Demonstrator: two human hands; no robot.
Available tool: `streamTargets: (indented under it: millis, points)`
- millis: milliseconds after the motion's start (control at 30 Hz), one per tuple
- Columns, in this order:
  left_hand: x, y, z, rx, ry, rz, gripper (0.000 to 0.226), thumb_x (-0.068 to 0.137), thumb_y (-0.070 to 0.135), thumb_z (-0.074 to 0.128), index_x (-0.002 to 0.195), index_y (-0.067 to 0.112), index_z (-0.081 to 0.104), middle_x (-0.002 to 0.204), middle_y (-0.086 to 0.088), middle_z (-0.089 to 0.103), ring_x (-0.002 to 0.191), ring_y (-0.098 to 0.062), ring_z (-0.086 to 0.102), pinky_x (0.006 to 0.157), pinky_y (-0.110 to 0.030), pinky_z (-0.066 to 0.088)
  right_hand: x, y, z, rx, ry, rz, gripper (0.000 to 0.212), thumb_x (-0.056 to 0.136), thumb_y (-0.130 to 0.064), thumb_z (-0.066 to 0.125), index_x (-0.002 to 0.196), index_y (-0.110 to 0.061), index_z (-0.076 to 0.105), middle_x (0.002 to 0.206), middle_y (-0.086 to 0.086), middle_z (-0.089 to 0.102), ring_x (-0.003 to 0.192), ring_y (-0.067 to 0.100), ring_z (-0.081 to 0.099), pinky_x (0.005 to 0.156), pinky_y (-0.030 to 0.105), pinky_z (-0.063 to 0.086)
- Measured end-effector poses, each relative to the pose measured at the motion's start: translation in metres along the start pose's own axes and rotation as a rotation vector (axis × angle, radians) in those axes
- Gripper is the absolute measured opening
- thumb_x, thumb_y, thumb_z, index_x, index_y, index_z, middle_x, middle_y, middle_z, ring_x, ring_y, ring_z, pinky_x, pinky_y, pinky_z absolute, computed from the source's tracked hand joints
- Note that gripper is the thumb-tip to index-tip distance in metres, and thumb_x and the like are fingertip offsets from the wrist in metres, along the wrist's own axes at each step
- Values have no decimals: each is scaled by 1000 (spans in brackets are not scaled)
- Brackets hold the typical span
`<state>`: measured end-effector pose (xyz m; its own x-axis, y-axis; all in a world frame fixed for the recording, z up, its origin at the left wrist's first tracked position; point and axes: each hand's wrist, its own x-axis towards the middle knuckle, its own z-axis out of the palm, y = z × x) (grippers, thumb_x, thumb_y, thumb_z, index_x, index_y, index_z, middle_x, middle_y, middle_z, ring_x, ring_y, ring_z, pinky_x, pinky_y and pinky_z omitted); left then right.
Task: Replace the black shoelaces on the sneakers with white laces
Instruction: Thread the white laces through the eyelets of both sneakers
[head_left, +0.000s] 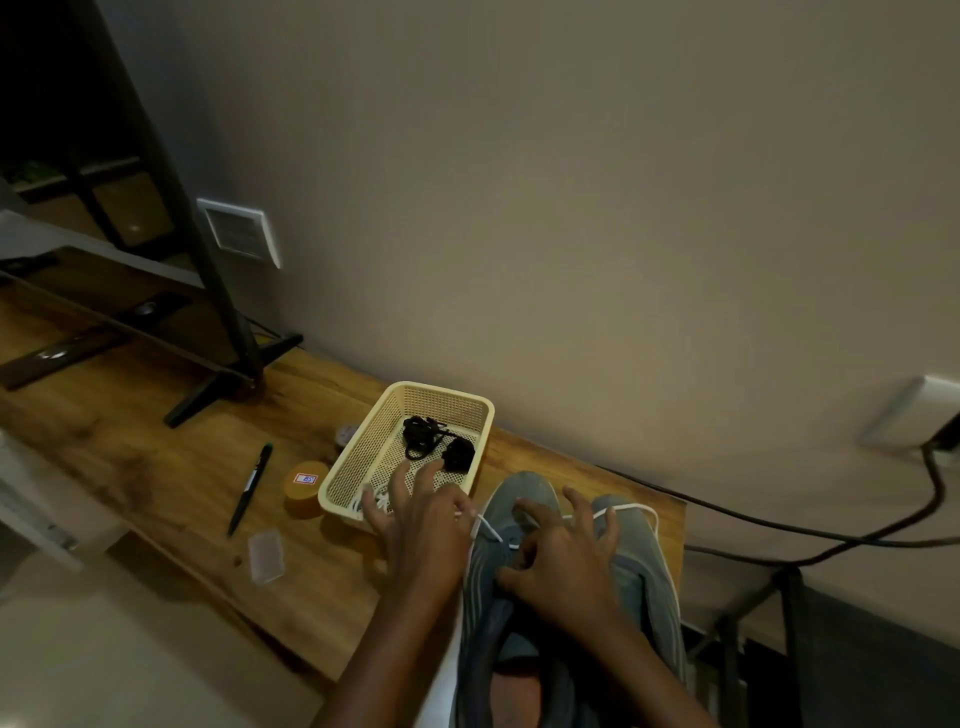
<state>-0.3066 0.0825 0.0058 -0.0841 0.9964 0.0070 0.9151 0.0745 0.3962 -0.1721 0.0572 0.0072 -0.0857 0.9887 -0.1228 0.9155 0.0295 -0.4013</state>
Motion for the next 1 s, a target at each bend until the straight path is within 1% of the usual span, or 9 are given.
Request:
streamTargets:
  millis: [167, 267, 367, 500, 667, 733, 800, 900, 1000]
  points:
    - [3, -16, -2, -140, 176, -121, 11, 94, 27, 50, 103, 33, 53, 138, 8, 43, 139, -19, 17, 110, -45, 11, 1, 3, 3, -14, 22, -19, 14, 75, -40, 64, 69, -35, 52, 148, -19, 30, 143, 21, -5, 109, 56, -12]
    - [3, -12, 1, -94, 74, 63, 27, 91, 30, 54, 116, 40, 52, 149, 12, 29, 142, -17, 5, 112, -46, 0, 1, 0, 2, -7, 12, -16, 18, 75, -42, 63, 63, -35, 51, 148, -18, 30, 143, 21, -5, 109, 57, -12]
    - [-1, 1, 4, 56, -62, 179, 23, 89, 39, 56, 112, 41, 59, 155, 13, 13, 143, -20, -9, 110, -52, -10, 3, 2, 2, -33, 40, -2, 17, 77, -44, 62, 80, -28, 68, 148, -18, 30, 143, 21, -4, 110, 56, -10]
    - [-2, 2, 3, 80, -77, 132, 20, 88, 46, 56, 104, 37, 65, 154, 14, 18, 144, -20, -7, 110, -54, -9, 2, 3, 2, -58, 22, 12, 27, 77, -47, 61, 57, -35, 46, 148, -19, 30, 143, 21, -4, 111, 57, -10]
    - [2, -6, 1, 3, 42, 11, 10, 87, 42, 60, 93, 37, 66, 148, 16, 29, 143, -15, 2, 107, -49, -8, 1, 1, 3, -15, 4, 20, 25, 76, -45, 62, 58, -35, 47, 147, -19, 33, 143, 21, -2, 111, 57, -9]
    - [2, -5, 3, -14, 59, -10, 9, 87, 41, 60, 92, 37, 66, 146, 17, 32, 142, -14, 6, 105, -47, -8, 1, 1, 5, 5, 21, 27, 10, 76, -44, 62, 73, -36, 58, 144, -16, 38, 143, 21, 0, 111, 55, -8]
    - [3, -5, 4, -34, 59, -12, 9, 88, 40, 59, 94, 36, 66, 144, 16, 35, 140, -13, 10, 108, -46, -5, 0, -2, 4, 1, 10, 61, 26, 76, -44, 62, 98, -31, 64, 139, -14, 44, 143, 22, 4, 111, 53, -7]
    - [4, -6, 3, -48, 65, 22, 11, 88, 42, 59, 95, 37, 65, 133, 20, 42, 133, -10, 20, 104, -39, -3, 2, -1, 2, -10, 18, 57, 20, 77, -46, 61, 64, -34, 51, 137, -17, 44, 140, 20, 13, 110, 54, -5]
    - [6, -6, 3, -62, 69, 79, 9, 87, 42, 59, 93, 37, 64, 121, 23, 51, 124, -6, 31, 100, -37, -2, 12, 14, -19, 157, 286, 124, 17, 82, -37, 63, 68, -33, 54, 103, -17, 56, 126, 15, 36, 110, 42, 5]
